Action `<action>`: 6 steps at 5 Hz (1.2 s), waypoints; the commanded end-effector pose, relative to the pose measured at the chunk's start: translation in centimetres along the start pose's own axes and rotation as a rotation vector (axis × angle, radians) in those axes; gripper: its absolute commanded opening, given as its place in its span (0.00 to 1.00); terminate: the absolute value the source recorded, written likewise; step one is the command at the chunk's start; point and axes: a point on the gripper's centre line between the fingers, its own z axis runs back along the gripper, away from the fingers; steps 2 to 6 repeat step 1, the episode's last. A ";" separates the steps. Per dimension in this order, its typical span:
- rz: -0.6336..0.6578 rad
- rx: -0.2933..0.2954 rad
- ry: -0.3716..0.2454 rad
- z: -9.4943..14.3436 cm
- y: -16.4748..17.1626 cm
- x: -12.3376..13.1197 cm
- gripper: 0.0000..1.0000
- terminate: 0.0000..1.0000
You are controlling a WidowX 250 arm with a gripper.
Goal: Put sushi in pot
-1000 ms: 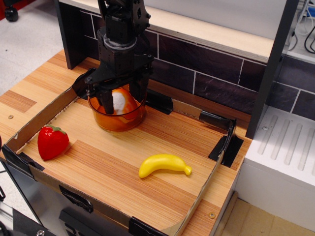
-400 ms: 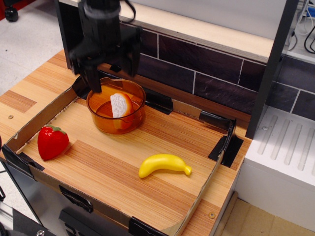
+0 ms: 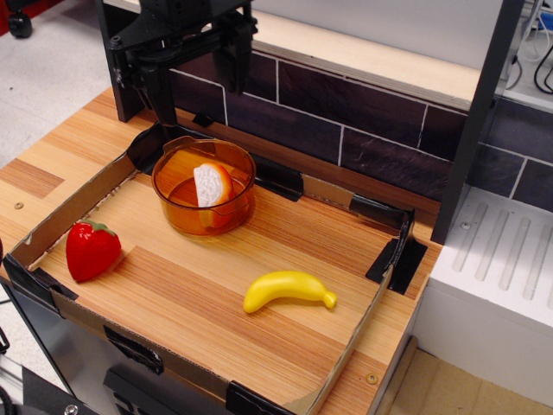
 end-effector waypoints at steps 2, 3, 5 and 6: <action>-0.001 -0.051 -0.037 1.7 -0.2 0.4 1.00 1.00; -0.001 -0.051 -0.037 1.7 -0.2 0.4 1.00 1.00; -0.001 -0.051 -0.037 1.7 -0.2 0.4 1.00 1.00; -0.001 -0.051 -0.037 1.7 -0.2 0.4 1.00 1.00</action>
